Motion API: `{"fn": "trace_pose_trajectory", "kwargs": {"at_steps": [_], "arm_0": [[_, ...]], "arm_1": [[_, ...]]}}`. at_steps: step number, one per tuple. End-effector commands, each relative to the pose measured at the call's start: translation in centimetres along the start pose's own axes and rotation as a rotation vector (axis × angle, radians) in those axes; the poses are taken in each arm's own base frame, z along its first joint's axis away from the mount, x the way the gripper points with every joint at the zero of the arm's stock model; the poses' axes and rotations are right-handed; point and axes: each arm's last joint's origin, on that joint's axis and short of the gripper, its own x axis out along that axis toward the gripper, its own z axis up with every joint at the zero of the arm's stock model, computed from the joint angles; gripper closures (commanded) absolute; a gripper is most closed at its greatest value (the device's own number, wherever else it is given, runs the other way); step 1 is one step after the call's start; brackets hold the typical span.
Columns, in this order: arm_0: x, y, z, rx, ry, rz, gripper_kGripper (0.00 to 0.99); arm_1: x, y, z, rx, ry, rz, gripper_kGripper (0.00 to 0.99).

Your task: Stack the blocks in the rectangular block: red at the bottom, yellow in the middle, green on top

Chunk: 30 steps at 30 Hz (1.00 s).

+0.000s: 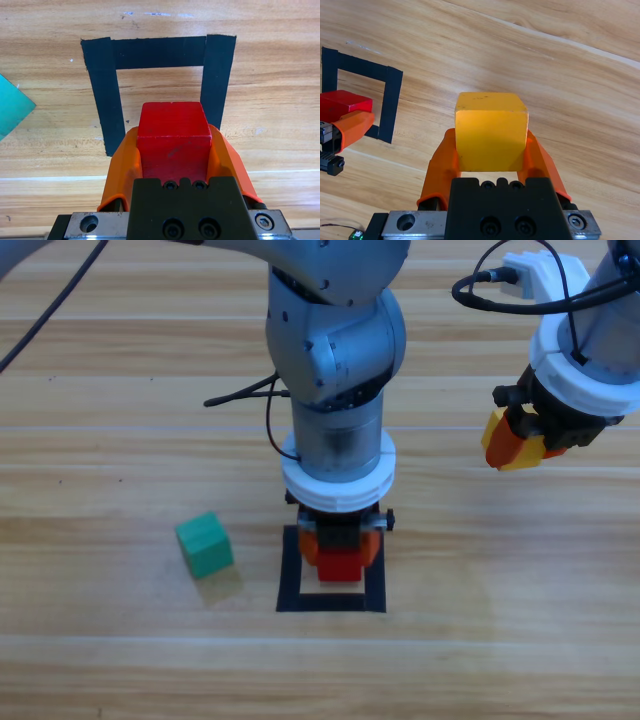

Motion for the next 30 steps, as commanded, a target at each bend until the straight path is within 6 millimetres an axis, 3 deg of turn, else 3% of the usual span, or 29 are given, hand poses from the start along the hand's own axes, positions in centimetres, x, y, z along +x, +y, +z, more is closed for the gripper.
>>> {"fn": "trace_pose_trajectory", "kwargs": {"at_steps": [1,30], "arm_0": [[1.3,0.2,0.4,-0.035,0.005,0.022,0.923],[3.8,0.0,0.5,0.012,0.015,0.069,0.919]], "arm_1": [[2.7,0.9,0.0,-0.034,0.045,-0.02,0.99],[2.8,1.0,0.1,-0.034,0.044,-0.018,0.99]]}}
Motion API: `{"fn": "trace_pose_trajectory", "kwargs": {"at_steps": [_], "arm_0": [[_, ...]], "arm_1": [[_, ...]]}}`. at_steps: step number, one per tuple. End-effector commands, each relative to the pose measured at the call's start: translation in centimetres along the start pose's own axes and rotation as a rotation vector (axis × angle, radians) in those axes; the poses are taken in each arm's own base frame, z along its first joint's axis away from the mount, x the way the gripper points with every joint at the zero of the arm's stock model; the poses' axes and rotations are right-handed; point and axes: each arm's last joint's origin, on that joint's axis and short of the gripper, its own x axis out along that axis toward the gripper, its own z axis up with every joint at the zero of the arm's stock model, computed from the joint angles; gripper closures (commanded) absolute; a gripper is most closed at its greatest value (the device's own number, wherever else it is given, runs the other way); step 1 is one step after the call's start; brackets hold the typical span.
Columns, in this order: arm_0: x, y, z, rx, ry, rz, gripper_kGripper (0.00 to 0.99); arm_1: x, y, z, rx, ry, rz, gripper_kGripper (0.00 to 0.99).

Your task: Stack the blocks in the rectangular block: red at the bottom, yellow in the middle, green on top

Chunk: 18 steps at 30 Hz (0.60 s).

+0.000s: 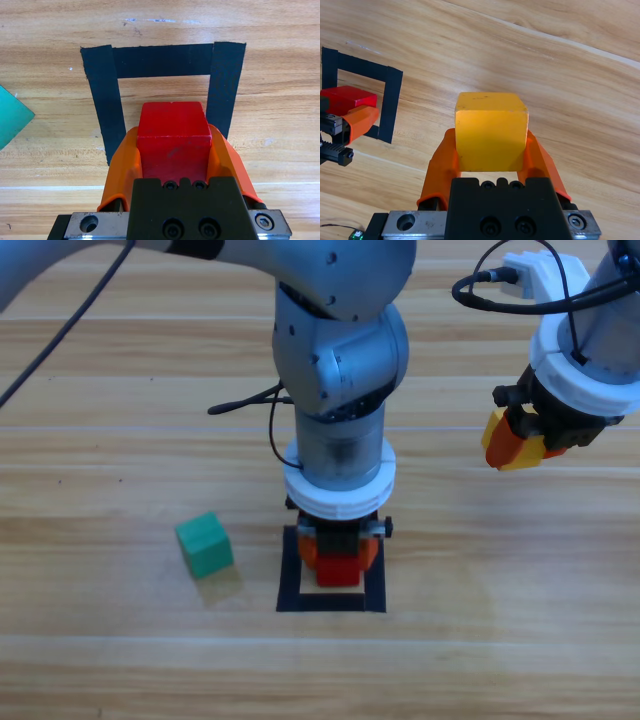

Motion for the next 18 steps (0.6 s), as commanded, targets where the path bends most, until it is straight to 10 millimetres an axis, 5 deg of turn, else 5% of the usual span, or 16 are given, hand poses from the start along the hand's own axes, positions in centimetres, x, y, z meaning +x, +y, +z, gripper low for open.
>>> {"fn": "trace_pose_trajectory", "kwargs": {"at_steps": [1,18], "arm_0": [[2.76,0.16,0.39,0.005,0.019,0.053,0.919],[3.38,0.34,0.3,0.006,0.022,0.072,0.918]], "arm_1": [[2.78,0.96,0.02,-0.034,0.045,-0.019,0.99],[2.81,0.94,-0.01,-0.036,0.046,-0.021,0.99]]}}
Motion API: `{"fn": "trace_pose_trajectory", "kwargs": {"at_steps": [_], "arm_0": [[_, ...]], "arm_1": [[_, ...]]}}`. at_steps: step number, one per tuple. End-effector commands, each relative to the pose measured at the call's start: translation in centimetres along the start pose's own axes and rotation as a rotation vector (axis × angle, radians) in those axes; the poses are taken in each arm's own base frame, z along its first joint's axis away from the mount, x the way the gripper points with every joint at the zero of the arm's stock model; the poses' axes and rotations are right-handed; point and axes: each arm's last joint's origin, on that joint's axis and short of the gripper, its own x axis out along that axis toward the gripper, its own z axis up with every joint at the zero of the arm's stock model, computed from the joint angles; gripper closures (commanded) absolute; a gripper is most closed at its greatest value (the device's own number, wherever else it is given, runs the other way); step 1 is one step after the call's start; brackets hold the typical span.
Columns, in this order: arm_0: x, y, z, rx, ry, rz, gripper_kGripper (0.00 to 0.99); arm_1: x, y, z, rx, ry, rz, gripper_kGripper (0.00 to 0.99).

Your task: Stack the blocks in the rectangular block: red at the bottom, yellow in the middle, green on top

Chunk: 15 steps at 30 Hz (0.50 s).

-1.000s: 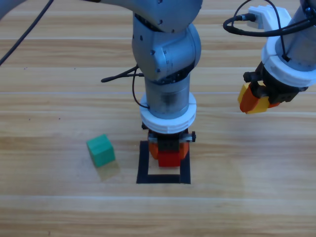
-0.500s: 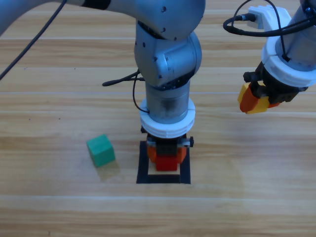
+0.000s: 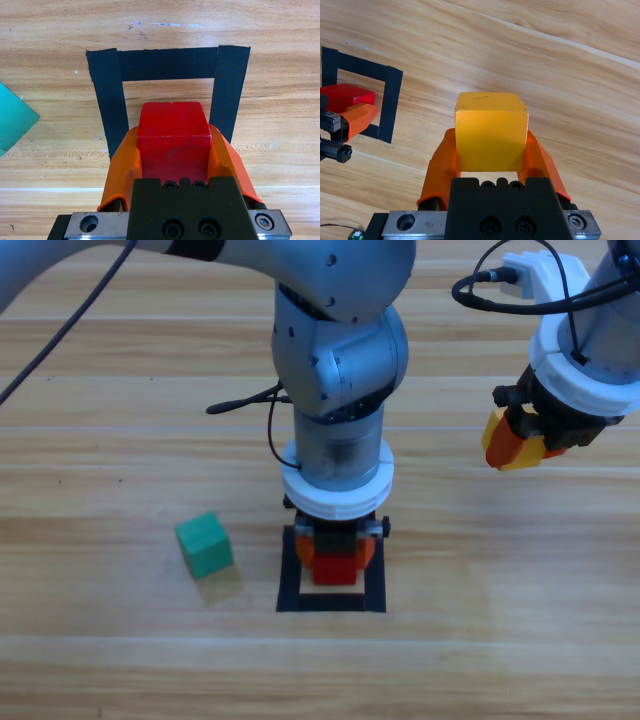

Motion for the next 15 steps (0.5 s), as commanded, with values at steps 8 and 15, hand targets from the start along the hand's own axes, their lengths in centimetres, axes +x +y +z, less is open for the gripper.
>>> {"fn": "trace_pose_trajectory", "kwargs": {"at_steps": [8,15], "arm_0": [[3.18,0.15,0.12,0.006,0.029,0.058,0.916],[3.4,-0.21,-0.35,0.005,0.026,0.055,0.909]], "arm_1": [[2.81,1.0,-0.03,-0.036,0.047,-0.019,0.99],[2.77,0.97,-0.07,-0.038,0.046,-0.021,0.99]]}}
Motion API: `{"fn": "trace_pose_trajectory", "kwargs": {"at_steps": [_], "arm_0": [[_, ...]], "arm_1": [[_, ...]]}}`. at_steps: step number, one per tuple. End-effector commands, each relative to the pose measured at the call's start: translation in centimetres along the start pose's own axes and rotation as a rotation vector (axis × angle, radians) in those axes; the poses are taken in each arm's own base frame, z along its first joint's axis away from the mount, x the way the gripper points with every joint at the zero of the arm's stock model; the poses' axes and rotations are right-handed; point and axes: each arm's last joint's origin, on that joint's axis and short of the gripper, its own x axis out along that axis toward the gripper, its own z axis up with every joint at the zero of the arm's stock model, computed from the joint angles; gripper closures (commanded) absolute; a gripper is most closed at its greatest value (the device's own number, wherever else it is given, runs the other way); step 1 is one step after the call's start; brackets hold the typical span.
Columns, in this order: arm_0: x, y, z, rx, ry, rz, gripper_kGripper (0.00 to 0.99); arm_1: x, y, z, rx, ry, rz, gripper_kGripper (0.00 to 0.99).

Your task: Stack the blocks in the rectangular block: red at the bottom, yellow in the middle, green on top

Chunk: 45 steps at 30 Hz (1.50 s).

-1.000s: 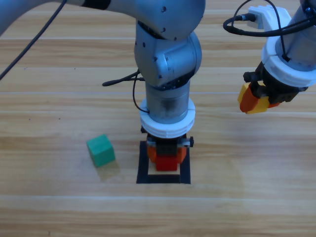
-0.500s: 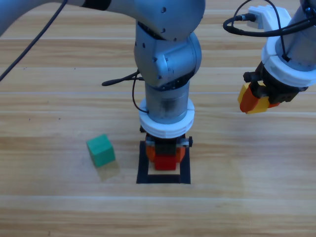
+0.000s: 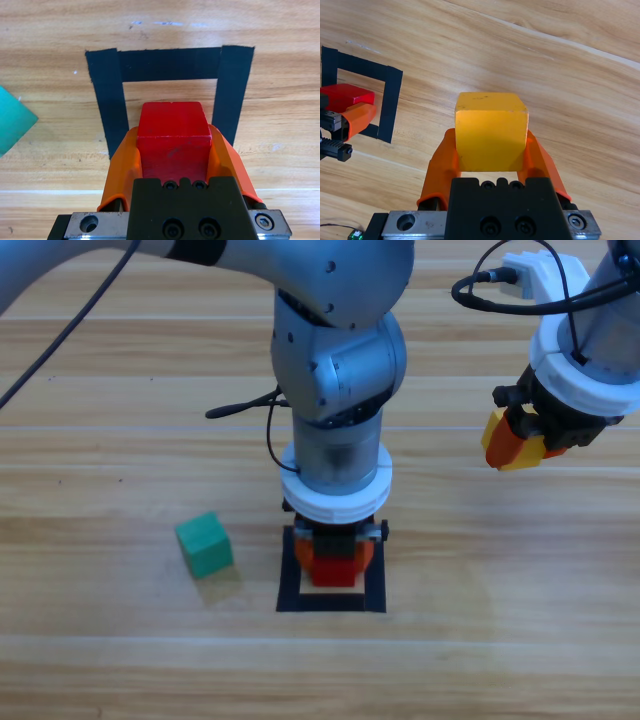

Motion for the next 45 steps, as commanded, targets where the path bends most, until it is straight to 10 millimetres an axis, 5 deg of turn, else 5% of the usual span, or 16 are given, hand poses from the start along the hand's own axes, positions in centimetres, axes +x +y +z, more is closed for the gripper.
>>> {"fn": "trace_pose_trajectory", "kwargs": {"at_steps": [1,36,37,41,42,45], "arm_0": [[3.0,-0.4,-0.3,0.006,0.022,0.049,0.909],[2.6,-0.2,-1.4,-0.001,0.017,0.057,0.867],[2.5,-0.3,-1.4,0.0,0.015,0.054,0.823],[1.7,-0.7,-2.2,-0.002,0.002,0.043,0.126],[1.5,-0.8,-2.3,-0.003,-0.002,0.038,0.019],[0.9,-1.1,-2.4,-0.005,-0.014,0.022,0.0]], "arm_1": [[2.7,1.0,-0.1,-0.036,0.046,-0.018,0.99],[2.7,1.0,-0.1,-0.048,0.045,-0.02,0.99],[2.7,0.9,-0.1,-0.047,0.045,-0.02,0.99],[2.7,0.9,-0.1,-0.047,0.046,-0.021,0.99],[2.7,0.9,-0.1,-0.047,0.046,-0.021,0.99],[2.7,0.9,-0.1,-0.047,0.046,-0.021,0.99]]}}
